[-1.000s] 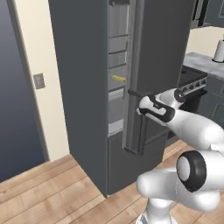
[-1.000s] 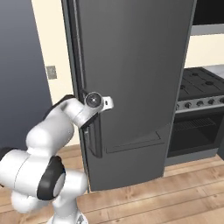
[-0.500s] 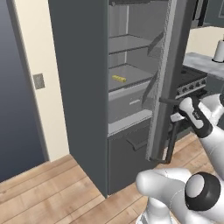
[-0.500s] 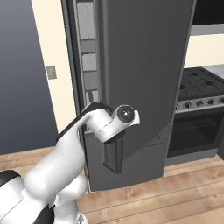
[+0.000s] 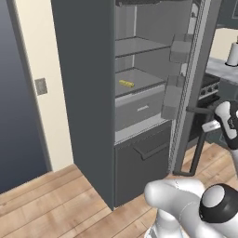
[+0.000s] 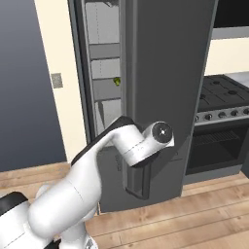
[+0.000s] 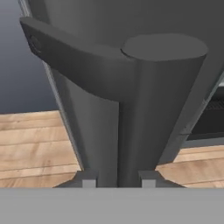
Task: Retrieve the butter from the fridge and place it on a plate on the dining table. Then retrieve the butter knife by the fridge and place it near the plate.
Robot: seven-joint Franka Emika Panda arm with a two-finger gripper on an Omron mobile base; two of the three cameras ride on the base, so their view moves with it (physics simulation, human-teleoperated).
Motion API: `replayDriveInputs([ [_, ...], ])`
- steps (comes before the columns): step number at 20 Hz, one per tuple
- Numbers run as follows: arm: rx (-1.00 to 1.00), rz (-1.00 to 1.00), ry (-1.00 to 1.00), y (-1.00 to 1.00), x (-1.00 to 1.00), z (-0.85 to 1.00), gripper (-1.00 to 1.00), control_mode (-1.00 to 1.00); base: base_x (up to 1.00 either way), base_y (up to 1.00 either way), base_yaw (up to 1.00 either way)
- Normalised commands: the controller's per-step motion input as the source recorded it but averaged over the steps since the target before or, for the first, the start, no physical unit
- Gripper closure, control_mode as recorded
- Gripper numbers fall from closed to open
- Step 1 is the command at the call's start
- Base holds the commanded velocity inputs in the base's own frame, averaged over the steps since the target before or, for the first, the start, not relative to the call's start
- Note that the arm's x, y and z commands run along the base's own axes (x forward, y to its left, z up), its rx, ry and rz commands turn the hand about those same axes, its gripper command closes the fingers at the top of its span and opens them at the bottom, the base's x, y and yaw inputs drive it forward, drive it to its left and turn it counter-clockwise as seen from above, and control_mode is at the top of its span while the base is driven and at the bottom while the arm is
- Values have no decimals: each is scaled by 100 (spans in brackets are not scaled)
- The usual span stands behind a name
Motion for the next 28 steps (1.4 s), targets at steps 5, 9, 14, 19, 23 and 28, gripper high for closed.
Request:
replayDriveInputs([
  [5, 0, -5, 0, 0, -46, 10, -100, -100, 0, 0, 0],
  [9, -4, -15, 0, 0, -73, 26, -100, -100, 0, 0, 0],
  [14, -19, -20, 17, 22, -77, 11, -100, -100, 0, 0, 0],
  [19, -46, -26, 3, 63, -39, 30, -100, -100, 0, 0, 0],
  [23, -55, -23, 17, 94, 5, 2, -100, -100, 0, 0, 0],
  [28, -56, -4, 33, 100, 69, 0, -100, -100, 0, 0, 0],
])
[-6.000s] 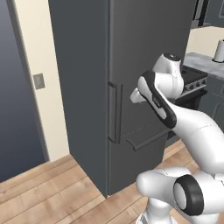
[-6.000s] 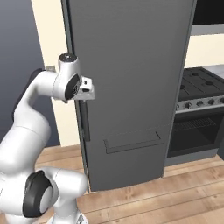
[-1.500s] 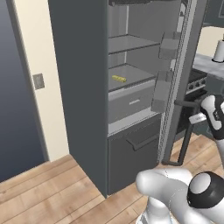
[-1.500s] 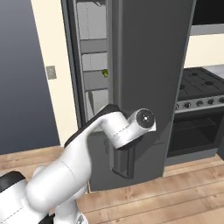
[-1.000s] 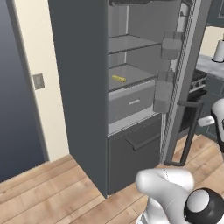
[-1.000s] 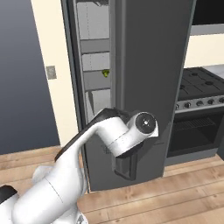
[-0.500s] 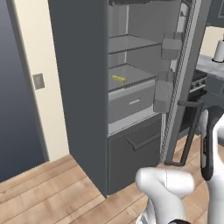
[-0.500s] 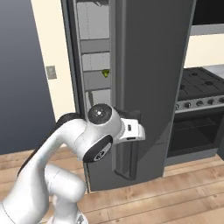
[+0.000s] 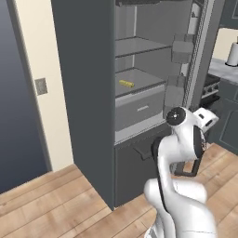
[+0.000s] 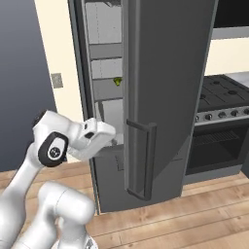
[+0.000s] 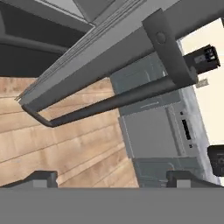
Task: Retrieve the butter from the fridge and place it on a plate on the dining table. Then retrieve the butter knife by the fridge and place it near the plate.
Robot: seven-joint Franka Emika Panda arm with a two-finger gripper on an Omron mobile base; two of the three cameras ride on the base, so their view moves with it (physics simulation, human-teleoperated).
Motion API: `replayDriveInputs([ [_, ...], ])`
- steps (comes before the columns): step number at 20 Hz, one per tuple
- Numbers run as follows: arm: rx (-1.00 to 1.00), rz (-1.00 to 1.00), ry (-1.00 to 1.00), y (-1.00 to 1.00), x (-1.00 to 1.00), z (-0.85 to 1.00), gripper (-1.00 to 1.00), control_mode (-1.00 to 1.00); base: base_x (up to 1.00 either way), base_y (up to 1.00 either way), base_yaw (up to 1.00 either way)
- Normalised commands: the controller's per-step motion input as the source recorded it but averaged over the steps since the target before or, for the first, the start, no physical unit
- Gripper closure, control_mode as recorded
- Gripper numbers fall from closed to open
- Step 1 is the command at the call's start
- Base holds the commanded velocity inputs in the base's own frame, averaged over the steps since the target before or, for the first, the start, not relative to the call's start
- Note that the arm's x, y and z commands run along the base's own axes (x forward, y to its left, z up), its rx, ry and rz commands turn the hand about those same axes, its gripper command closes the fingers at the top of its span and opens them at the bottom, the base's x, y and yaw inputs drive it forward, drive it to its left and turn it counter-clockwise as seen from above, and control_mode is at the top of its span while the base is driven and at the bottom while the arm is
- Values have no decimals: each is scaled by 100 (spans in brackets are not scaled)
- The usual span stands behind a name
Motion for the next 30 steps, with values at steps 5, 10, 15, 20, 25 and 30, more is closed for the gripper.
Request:
replayDriveInputs([
  [5, -43, 0, 46, 88, 86, 0, -100, -100, 0, 0, 0],
  [10, -10, -12, 9, 20, 49, -3, -100, -100, 0, 0, 0],
  [15, 0, -1, 0, 0, 58, 0, -100, -100, 0, 0, 0],
  [20, 0, 0, 1, -11, 67, 0, -100, -100, 0, 0, 0],
  [25, 0, 0, 0, -42, 27, -9, -100, -100, 0, 0, 0],
  [30, 0, 0, 0, -45, 10, -9, -100, -100, 0, 0, 0],
])
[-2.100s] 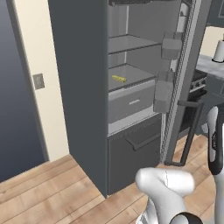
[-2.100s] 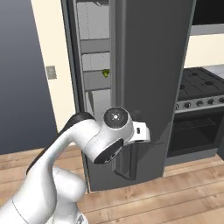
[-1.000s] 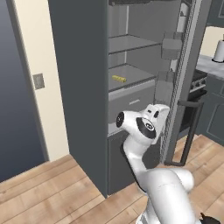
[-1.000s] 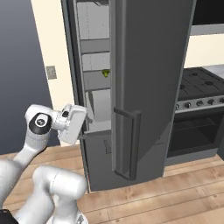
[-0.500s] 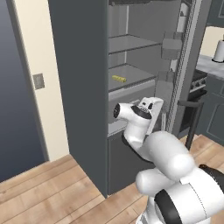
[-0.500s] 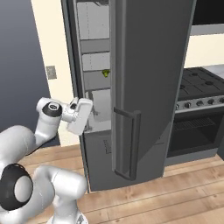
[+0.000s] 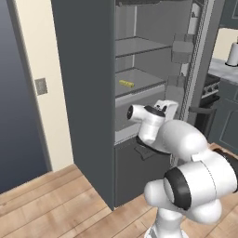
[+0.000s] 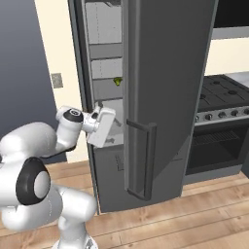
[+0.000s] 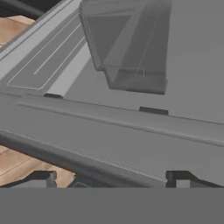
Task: Retrieve the butter from the fridge and place it on a plate on the dining table. Then retrieve the butter knife by the fridge and place it near the plate.
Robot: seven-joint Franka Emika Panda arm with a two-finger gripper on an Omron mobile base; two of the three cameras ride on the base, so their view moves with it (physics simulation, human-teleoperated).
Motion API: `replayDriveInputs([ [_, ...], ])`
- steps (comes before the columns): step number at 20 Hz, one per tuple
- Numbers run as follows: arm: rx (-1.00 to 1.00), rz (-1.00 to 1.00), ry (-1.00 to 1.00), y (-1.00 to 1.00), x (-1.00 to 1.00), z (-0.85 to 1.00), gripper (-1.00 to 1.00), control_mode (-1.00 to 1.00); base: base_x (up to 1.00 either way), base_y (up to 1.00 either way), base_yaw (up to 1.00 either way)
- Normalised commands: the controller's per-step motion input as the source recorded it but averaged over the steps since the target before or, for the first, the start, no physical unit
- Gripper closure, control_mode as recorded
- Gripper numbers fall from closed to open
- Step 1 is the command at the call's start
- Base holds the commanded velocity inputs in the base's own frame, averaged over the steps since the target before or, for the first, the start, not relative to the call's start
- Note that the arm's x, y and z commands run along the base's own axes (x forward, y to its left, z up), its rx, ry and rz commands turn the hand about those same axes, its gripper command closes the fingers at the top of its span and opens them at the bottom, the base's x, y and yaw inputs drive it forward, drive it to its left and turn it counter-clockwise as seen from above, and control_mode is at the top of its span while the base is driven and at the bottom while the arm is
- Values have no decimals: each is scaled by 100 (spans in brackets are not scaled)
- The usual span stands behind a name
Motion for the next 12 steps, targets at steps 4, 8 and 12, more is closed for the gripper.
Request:
replayDriveInputs([
  [4, 0, 3, -2, -55, 0, -3, -100, -100, 0, 0, 0],
  [8, 0, 1, 0, -56, 0, 0, -100, -100, 0, 0, 0],
  [12, 0, 0, -3, -69, -3, 0, -100, -100, 0, 0, 0],
])
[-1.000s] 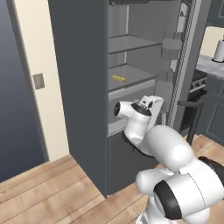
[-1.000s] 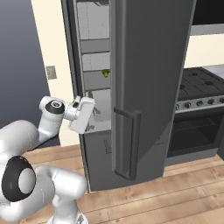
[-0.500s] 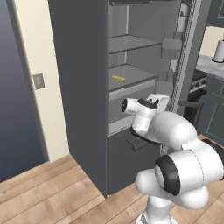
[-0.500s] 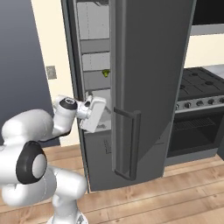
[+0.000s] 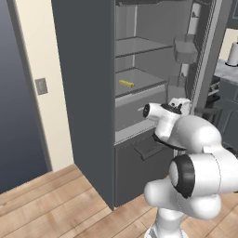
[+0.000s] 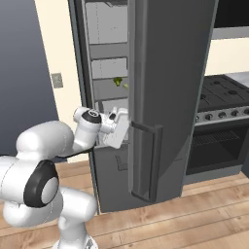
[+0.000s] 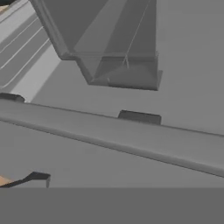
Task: Retrieve the butter from the fridge and place it on a plate on the dining table. Then retrieve the butter knife by the fridge and place it near the plate.
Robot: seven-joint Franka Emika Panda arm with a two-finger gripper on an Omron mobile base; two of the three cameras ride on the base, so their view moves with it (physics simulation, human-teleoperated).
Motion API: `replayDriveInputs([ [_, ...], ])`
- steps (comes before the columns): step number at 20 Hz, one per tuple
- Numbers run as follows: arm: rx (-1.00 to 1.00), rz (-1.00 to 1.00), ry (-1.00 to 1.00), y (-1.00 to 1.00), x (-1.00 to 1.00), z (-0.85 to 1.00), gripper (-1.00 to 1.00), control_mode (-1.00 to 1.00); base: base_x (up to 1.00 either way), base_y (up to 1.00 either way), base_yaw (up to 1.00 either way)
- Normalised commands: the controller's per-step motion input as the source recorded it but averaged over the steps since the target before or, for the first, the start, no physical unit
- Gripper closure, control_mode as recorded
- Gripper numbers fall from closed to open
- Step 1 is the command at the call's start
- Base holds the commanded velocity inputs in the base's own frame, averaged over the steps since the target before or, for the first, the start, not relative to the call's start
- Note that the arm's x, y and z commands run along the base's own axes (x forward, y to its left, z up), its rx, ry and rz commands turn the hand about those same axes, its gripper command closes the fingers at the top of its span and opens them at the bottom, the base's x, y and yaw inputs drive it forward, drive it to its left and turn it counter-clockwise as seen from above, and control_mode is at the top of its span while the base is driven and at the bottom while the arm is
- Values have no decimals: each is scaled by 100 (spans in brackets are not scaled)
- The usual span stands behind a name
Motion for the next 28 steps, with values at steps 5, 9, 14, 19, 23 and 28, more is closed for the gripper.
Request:
replayDriveInputs([
  [5, 0, 0, -8, -87, -29, -2, -100, -100, 0, 0, 0],
  [9, 2, 0, -18, -100, -85, 0, -100, -100, 0, 0, 0],
  [14, 8, 0, -14, -100, -55, 0, -100, -100, 0, 0, 0],
  [19, 12, 2, -6, -100, 21, 0, -100, -100, 0, 0, 0],
  [23, 10, 6, 0, -100, 69, 0, -100, -100, 0, 0, 0],
  [28, 10, 6, -10, -37, -35, 39, -100, -100, 0, 0, 0],
])
